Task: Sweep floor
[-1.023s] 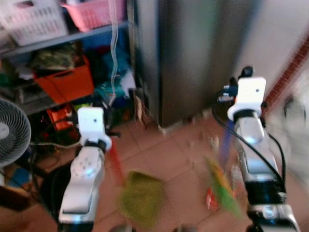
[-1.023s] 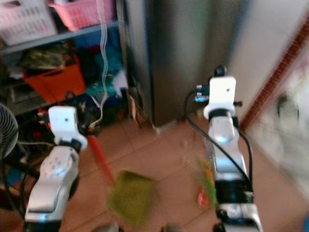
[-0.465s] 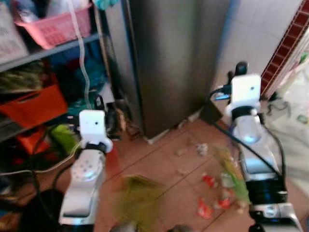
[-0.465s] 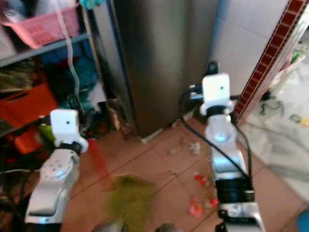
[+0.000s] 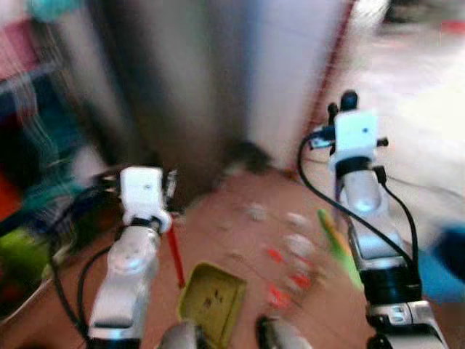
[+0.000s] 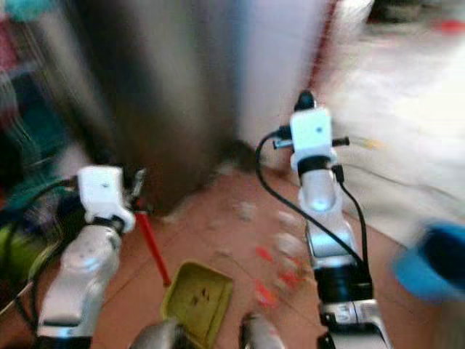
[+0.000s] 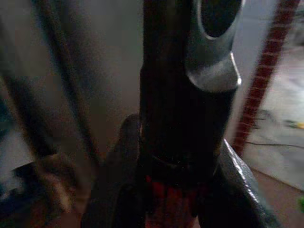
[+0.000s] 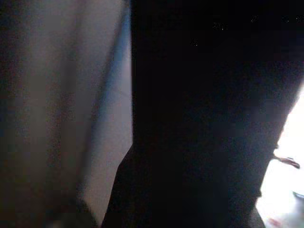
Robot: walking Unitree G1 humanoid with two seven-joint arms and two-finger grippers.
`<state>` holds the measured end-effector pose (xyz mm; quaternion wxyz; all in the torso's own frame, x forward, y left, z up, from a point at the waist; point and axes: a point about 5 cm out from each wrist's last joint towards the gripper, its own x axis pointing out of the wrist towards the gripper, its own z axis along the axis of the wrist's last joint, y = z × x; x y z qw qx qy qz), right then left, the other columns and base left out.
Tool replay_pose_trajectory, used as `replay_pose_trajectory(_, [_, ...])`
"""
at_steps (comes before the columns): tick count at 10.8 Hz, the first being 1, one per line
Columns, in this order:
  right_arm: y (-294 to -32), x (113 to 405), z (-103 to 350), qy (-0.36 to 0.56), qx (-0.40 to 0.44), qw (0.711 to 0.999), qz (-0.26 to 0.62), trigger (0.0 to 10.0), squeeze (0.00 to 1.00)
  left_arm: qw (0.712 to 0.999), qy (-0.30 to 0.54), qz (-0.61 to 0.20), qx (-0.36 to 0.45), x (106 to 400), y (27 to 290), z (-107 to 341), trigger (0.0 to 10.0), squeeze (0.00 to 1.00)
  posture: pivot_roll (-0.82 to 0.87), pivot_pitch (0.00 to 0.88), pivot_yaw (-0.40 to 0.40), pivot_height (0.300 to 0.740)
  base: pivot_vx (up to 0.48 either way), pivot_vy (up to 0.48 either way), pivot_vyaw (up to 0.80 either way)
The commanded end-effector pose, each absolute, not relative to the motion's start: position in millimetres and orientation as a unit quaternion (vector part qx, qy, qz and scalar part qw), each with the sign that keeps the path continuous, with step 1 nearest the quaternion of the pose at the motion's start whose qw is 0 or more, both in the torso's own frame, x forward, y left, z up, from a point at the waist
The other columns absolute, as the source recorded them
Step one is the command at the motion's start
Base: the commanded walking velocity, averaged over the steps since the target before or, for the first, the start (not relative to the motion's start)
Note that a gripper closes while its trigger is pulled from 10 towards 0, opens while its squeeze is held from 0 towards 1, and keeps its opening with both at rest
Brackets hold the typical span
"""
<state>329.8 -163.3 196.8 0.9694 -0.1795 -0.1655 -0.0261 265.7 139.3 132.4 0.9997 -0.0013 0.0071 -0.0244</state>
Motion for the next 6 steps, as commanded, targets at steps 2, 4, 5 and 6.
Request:
replay_pose_trajectory(2, [-161.0, 329.3, 208.4, -0.196, -0.184, 0.963, -0.023, 10.0, 0.00, 0.999, -0.020, -0.025, -0.004, 267.9, 138.2, 145.2, 10.0, 0.00, -0.02, 0.063, 0.028, 0.740, 0.000, 0.000, -0.40])
replay_pose_trajectory(4, [-160.3, 328.4, 206.9, -0.194, -0.187, 0.963, -0.021, 10.0, 0.00, 1.000, -0.022, -0.010, -0.018, 268.9, 142.8, 146.6, 10.0, 0.00, -0.02, 0.060, 0.029, 0.740, 0.000, 0.000, 0.00])
replay_pose_trajectory(5, [-160.4, 328.5, 205.8, -0.192, -0.188, 0.963, -0.020, 10.0, 0.00, 0.999, -0.025, -0.015, -0.023, 268.9, 142.3, 147.5, 10.0, 0.00, -0.02, 0.058, 0.026, 0.740, 0.000, 0.000, 0.00])
replay_pose_trajectory(6, [-160.3, 328.8, 205.5, -0.192, -0.189, 0.963, -0.019, 10.0, 0.00, 0.999, -0.025, -0.012, -0.023, 269.2, 142.4, 147.5, 10.0, 0.00, -0.02, 0.057, 0.025, 0.740, 0.000, 0.000, 0.00])
